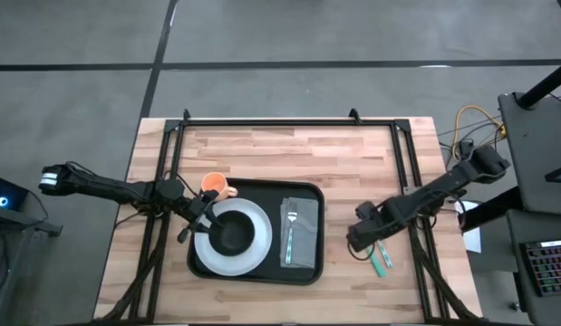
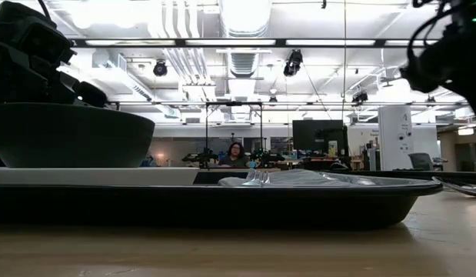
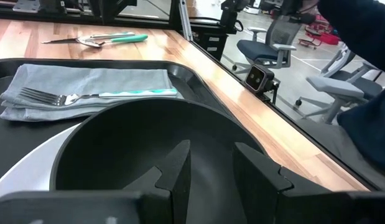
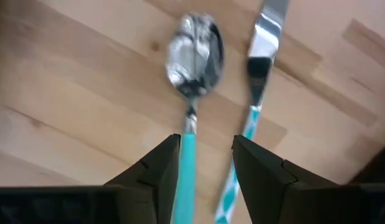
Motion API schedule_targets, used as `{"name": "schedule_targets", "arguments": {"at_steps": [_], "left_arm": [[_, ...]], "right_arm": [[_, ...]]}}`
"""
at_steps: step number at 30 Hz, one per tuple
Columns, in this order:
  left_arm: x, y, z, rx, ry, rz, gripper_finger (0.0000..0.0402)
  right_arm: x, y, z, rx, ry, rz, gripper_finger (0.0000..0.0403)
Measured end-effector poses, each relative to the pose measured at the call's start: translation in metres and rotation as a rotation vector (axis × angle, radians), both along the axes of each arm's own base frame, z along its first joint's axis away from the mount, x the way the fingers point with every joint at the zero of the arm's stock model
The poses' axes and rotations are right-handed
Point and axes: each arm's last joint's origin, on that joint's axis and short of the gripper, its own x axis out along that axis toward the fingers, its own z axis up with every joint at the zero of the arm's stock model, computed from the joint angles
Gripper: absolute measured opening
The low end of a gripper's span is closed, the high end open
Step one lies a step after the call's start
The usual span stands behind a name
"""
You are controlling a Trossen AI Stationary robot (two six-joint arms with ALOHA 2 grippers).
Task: Set up tray
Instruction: Put the knife on the right side of the napkin on the serving tray
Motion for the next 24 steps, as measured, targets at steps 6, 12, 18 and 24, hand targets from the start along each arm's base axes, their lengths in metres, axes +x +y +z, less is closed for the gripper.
{"name": "schedule_targets", "arguments": {"at_steps": [6, 12, 18, 24], "left_arm": [[0.0, 0.0, 0.0, 0.0, 0.0, 0.0, 0.0099], [0.0, 0.0, 0.0, 0.0, 0.0, 0.0, 0.0099], [0.0, 0.0, 0.0, 0.0, 0.0, 0.0, 0.0099], [0.0, 0.0, 0.0, 0.0, -0.001, 0.0, 0.0099]], "right_arm": [[-0.01, 0.003, -0.004, 0.011, 0.021, 0.016, 0.014], [-0.018, 0.002, -0.008, 0.0, 0.041, 0.031, 0.0148], [-0.026, -0.003, -0.007, 0.002, 0.035, 0.039, 0.0145], [-0.036, -0.007, -0.009, 0.005, 0.028, 0.028, 0.0139]]}}
